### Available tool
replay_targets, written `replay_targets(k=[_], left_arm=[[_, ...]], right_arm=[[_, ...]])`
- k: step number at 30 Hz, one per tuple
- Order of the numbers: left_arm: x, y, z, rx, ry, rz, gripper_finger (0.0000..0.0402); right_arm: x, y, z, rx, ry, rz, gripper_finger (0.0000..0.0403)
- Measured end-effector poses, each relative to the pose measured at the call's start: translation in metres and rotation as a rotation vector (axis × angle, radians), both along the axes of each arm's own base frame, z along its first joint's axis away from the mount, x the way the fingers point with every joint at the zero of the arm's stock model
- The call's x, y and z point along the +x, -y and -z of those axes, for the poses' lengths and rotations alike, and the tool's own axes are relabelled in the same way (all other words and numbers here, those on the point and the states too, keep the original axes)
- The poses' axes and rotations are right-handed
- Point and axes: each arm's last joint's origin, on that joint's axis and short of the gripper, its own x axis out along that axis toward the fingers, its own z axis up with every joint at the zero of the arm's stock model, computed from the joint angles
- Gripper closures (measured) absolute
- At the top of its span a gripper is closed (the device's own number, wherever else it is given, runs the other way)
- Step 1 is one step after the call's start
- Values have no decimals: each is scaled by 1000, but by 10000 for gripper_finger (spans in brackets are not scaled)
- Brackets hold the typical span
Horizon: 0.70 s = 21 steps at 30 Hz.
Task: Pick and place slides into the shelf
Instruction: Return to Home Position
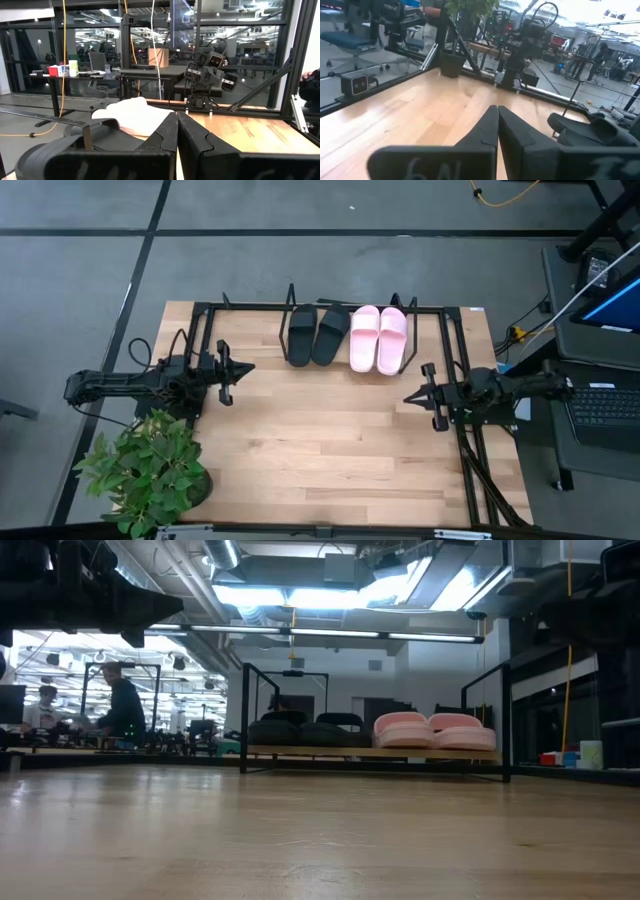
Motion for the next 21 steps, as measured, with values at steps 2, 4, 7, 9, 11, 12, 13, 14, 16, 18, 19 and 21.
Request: replay_targets(k=[2,4,7,9,11,12,13,14,16,18,19,21], left_arm=[[0,0,0,0,3,0,401],[0,0,0,0,-2,0,401],[0,0,0,0,-2,0,401],[0,0,0,0,-2,0,401],[0,0,0,0,-2,0,401],[0,0,0,0,-2,0,401],[0,0,0,0,-2,0,401],[0,0,0,0,-2,0,401],[0,0,0,0,-2,0,401],[0,0,0,0,-2,0,401],[0,0,0,0,-2,0,401],[0,0,0,0,-2,0,401]], right_arm=[[0,1,0,10,-3,3,390],[0,2,0,56,-11,7,390],[0,3,0,114,-22,13,390],[1,3,0,154,-31,18,390],[1,4,0,173,-35,18,390],[1,4,0,181,-36,18,390],[1,4,0,182,-36,18,390],[1,4,0,182,-36,18,390],[1,4,0,180,-36,18,390],[1,4,0,182,-36,18,390],[1,4,0,182,-37,18,390],[1,4,0,180,-36,18,390]])
